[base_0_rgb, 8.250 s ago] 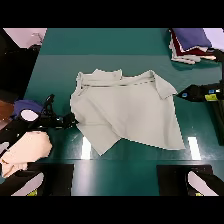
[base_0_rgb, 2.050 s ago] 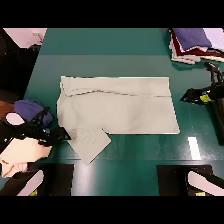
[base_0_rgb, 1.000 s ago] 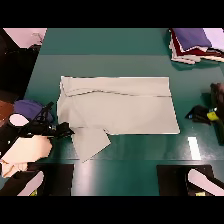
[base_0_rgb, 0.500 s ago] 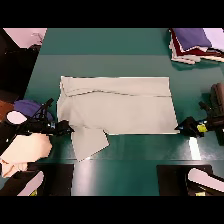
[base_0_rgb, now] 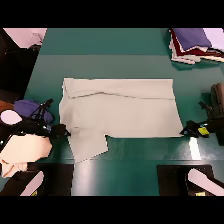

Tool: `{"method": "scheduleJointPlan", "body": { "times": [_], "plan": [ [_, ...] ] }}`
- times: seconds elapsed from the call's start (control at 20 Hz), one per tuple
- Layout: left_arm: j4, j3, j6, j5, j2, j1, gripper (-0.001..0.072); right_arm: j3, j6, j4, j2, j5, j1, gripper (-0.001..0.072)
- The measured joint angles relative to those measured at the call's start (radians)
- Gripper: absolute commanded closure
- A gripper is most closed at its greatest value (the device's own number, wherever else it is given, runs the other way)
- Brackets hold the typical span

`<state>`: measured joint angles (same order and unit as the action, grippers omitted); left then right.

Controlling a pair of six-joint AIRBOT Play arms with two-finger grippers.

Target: Fold the shirts.

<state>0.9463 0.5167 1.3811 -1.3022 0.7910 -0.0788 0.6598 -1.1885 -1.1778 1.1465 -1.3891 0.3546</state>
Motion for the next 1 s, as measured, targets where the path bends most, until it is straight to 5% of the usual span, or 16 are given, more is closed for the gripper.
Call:
{"method": "scheduleJointPlan", "body": {
  "times": [0.25,0.45,1.0],
  "plan": [
    [0.003,0.017,0.082,-0.176,-0.188,0.000,0.0684,0.007,-0.071,-0.218,-0.254,-0.104,-0.002,0.0692],
    [-0.038,0.087,0.103,-0.163,-0.213,0.001,0.0684,0.092,-0.101,-0.239,-0.344,-0.129,-0.048,0.0692],
    [-0.056,0.413,-0.011,0.163,0.307,0.001,0.0682,0.508,-0.177,-0.179,0.122,0.010,-0.278,0.0690]
  ]
}}
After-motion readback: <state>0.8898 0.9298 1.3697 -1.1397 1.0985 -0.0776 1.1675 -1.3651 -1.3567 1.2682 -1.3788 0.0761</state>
